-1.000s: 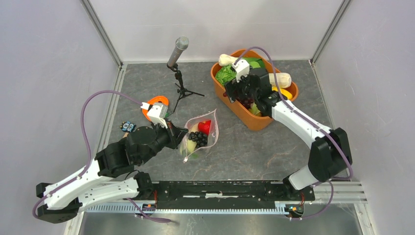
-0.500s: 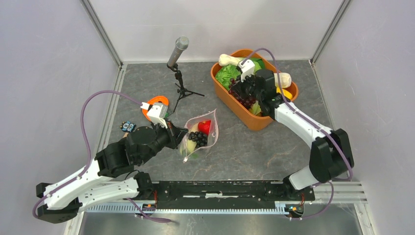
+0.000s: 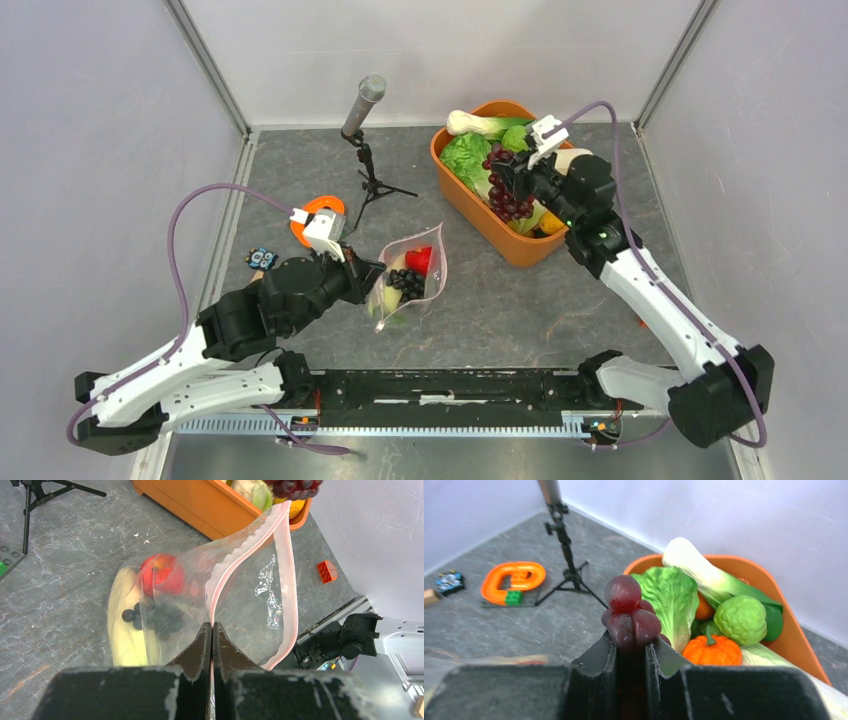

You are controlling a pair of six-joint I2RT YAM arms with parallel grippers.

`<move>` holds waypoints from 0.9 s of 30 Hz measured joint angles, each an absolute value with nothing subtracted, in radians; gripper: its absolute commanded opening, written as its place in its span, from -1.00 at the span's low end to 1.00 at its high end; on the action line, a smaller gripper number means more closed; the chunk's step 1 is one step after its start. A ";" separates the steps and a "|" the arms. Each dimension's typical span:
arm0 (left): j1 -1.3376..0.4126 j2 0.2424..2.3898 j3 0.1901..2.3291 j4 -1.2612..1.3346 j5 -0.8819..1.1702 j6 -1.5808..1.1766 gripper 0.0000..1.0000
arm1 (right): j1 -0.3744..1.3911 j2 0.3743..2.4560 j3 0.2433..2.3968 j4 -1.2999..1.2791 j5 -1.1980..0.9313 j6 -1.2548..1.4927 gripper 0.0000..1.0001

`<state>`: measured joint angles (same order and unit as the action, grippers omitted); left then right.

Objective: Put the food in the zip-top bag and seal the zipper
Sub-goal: Pick up the fake fruit from the bin, then place the fake fruit in the zipper food storage bag.

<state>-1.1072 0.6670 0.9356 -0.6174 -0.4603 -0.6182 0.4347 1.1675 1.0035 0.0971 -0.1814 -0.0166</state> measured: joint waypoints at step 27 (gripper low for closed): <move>-1.107 0.775 0.958 -0.564 -0.412 -0.618 -0.96 | 0.757 1.032 0.921 0.511 -0.620 0.378 -0.88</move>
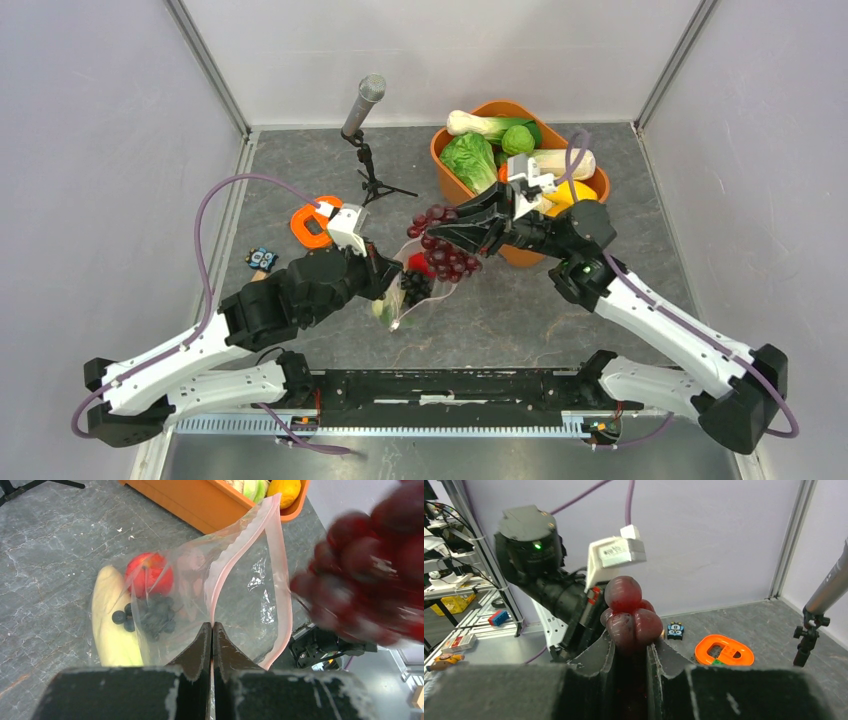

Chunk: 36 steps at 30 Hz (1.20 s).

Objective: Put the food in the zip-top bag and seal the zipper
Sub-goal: Place the fake fruit in the zipper food storage bag.

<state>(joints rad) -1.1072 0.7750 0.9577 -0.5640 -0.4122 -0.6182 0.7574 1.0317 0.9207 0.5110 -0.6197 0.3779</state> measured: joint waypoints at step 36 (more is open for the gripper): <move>-1.107 0.752 0.968 -0.550 -0.441 -0.620 -0.96 | 0.836 1.246 0.855 0.817 -0.593 0.396 -0.82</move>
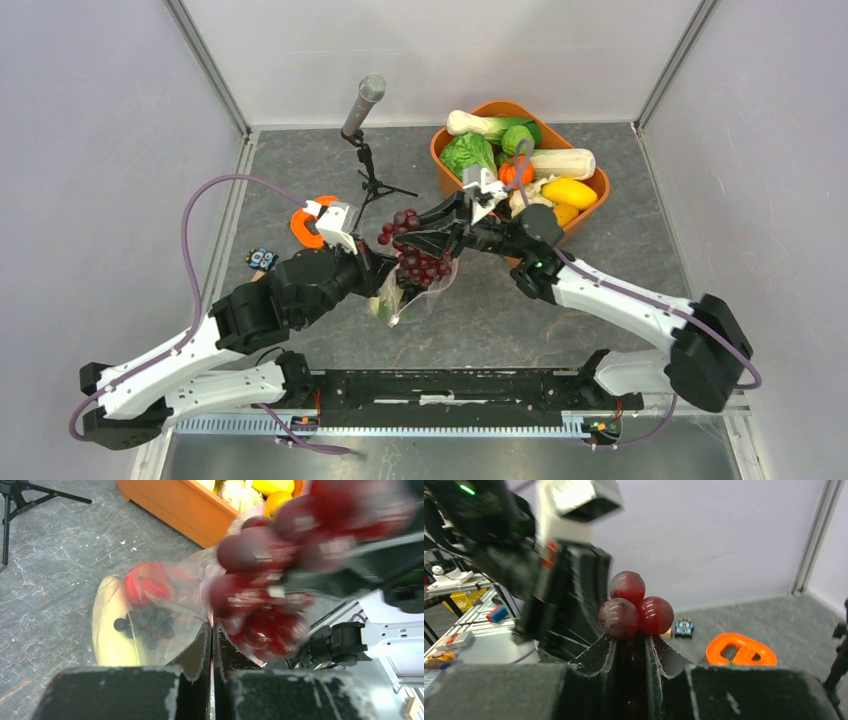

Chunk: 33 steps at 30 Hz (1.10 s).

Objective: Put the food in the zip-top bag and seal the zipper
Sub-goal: Place the fake fruit in the zipper food storage bag.

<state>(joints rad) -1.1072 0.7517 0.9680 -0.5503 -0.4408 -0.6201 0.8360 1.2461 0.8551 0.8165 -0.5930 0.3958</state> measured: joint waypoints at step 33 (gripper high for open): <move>-1.107 0.639 0.958 -0.588 -0.523 -0.651 -0.96 | 0.836 1.211 0.916 0.287 -0.718 -0.017 -0.39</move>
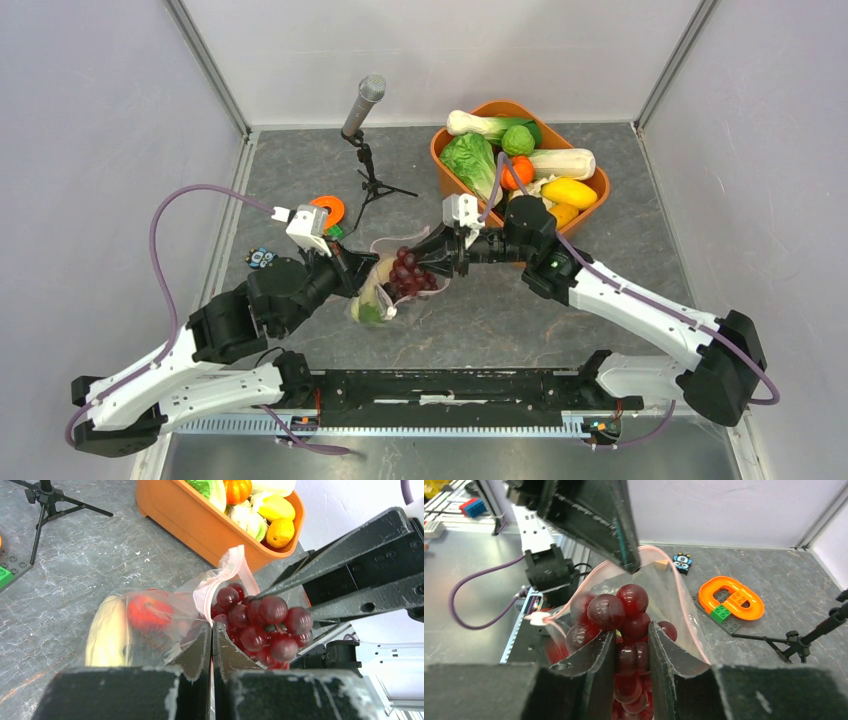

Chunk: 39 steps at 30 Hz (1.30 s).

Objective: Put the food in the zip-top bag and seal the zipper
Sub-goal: Place the fake fruit in the zipper food storage bag, then pick up the fake vegetable from the bin.

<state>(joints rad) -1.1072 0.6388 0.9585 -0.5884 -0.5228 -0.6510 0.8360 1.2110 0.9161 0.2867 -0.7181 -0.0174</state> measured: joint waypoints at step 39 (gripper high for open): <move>-1.107 0.685 0.958 -0.574 -0.476 -0.662 -0.96 | 0.528 1.143 0.913 -0.027 0.173 0.097 0.56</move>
